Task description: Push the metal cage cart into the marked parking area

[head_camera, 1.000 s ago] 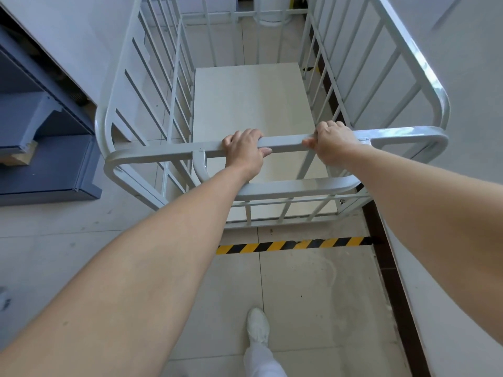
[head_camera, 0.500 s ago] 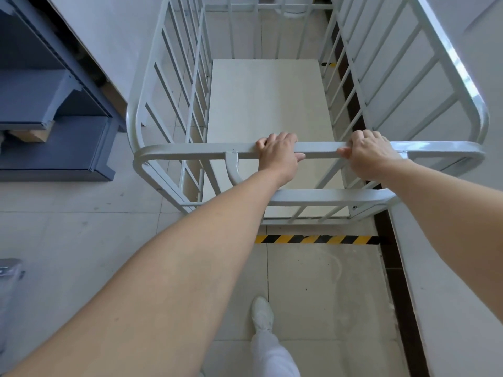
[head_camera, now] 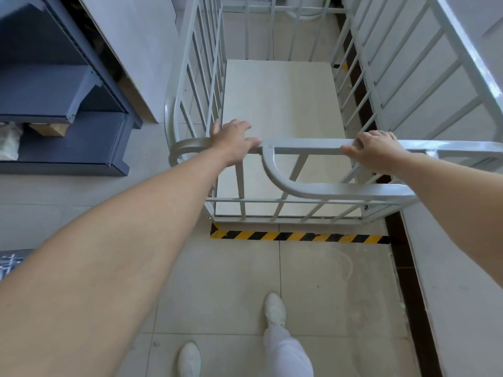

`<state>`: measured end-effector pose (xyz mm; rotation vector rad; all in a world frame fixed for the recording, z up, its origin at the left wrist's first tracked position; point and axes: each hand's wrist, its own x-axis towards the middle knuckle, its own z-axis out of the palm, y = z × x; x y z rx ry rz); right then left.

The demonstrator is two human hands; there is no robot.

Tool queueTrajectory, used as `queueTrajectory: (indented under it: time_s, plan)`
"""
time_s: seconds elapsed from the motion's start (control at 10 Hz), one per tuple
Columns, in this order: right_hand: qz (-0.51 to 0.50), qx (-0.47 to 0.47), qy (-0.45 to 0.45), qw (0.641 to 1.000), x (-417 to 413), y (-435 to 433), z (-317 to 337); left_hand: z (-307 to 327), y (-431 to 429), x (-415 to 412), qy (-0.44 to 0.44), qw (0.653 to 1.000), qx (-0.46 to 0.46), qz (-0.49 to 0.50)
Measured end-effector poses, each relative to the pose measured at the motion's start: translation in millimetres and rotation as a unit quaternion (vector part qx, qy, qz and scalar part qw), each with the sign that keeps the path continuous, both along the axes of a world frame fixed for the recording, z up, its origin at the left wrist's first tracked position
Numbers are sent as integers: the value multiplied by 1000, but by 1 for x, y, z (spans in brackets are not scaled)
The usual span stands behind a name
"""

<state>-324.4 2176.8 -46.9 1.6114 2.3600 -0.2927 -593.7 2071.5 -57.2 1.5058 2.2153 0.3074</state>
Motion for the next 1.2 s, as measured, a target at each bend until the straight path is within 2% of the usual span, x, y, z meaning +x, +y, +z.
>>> queueTrajectory:
  time_s: [0.1,0.2,0.3,0.4,0.6,0.8,0.9,1.0,1.1,1.2]
  plan:
    - [1,6,42,999,-45,-28,-1,0,-28,-28,-35,999,-11,-12]
    - [32,43,-25,998,-67,-46,-1,-8,-35,-41,-57,998,4,-33]
    - [1,61,-33,998,-66,-44,-10,-20,-36,-47,-106,994,33,-3]
    - [-38,74,-4,996,-69,-42,-21,-25,-36,-48,-92,994,50,-4]
    - [-33,96,-22,995,-69,-45,-24,-27,-36,-48,-65,996,54,-25]
    - [-86,30,7,996,-77,-49,-12,-16,-35,-46,-66,997,34,-30]
    - [-77,31,49,995,-85,-65,-5,-8,-40,-45,-58,997,-4,-41]
    - [-72,20,116,990,-102,-90,9,4,-52,-44,-43,998,24,-39]
    - [-85,10,224,971,-130,-125,29,18,-77,-49,-66,995,64,-30]
    - [-122,1,351,929,-166,-161,55,37,-101,-52,-100,987,121,-24]
